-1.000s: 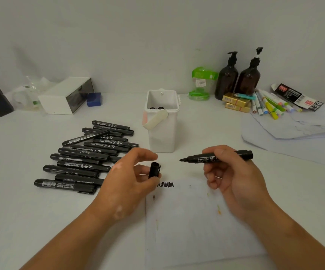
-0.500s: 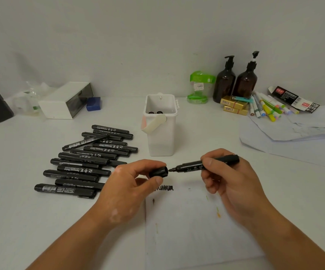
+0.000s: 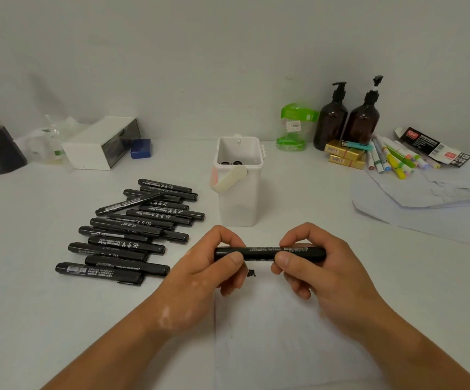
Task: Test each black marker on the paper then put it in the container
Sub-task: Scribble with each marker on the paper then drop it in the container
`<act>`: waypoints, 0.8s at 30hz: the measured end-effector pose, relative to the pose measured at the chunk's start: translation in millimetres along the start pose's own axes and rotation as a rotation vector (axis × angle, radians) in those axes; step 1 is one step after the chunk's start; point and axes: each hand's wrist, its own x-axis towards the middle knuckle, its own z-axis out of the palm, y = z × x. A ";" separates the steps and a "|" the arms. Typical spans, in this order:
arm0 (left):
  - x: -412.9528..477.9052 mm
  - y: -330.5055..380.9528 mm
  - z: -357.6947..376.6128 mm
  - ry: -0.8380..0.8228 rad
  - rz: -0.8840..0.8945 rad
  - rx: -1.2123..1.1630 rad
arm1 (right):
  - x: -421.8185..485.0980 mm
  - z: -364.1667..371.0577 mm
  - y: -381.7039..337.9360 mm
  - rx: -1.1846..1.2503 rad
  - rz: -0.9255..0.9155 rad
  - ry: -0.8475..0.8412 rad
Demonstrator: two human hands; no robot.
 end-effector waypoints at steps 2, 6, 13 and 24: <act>0.0 -1.2 1.7 0.018 -0.007 -0.039 | -1.1 3.6 0.7 -0.007 -0.012 -0.011; -0.8 -1.8 4.7 0.026 -0.014 -0.091 | -2.8 5.2 0.1 0.005 -0.005 0.008; -3.9 2.5 9.6 0.049 -0.009 -0.077 | -5.4 4.1 -3.0 0.051 -0.014 -0.001; -5.7 2.4 7.4 0.011 0.011 -0.082 | -6.2 5.7 -6.8 0.073 -0.021 -0.014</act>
